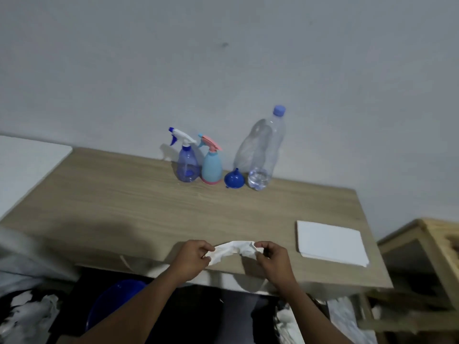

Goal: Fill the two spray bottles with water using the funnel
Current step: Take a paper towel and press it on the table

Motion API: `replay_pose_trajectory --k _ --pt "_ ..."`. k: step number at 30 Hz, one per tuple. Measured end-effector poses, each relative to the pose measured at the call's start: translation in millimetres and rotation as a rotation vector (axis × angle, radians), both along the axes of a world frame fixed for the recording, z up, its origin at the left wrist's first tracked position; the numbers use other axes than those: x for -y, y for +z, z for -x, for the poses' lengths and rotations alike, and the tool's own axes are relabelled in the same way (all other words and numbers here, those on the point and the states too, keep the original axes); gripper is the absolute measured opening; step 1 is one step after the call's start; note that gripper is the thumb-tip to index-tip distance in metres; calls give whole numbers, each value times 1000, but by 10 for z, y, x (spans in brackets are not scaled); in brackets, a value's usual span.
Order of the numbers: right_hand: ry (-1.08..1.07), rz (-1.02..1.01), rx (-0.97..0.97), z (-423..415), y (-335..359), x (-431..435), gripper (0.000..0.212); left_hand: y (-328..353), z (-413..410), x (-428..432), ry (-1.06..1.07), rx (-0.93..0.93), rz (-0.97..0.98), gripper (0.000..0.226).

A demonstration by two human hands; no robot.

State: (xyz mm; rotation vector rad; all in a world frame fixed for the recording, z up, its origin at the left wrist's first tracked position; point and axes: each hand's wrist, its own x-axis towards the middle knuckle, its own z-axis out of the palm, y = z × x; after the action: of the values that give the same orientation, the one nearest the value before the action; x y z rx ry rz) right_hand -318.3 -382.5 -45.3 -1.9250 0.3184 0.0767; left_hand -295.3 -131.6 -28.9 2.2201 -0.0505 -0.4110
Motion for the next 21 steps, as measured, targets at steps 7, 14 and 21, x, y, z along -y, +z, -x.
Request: replay_pose_trajectory --k 7,14,21 --pt "-106 17 -181 1148 -325 1217 27 -646 781 1201 -32 -160 -21 37" --pt "-201 30 -391 1746 -604 1905 19 -1003 1260 2233 -108 -386 -38 31" --pt "-170 -16 -387 1859 -686 2210 26 -1067 1324 2739 -198 -486 15 47"
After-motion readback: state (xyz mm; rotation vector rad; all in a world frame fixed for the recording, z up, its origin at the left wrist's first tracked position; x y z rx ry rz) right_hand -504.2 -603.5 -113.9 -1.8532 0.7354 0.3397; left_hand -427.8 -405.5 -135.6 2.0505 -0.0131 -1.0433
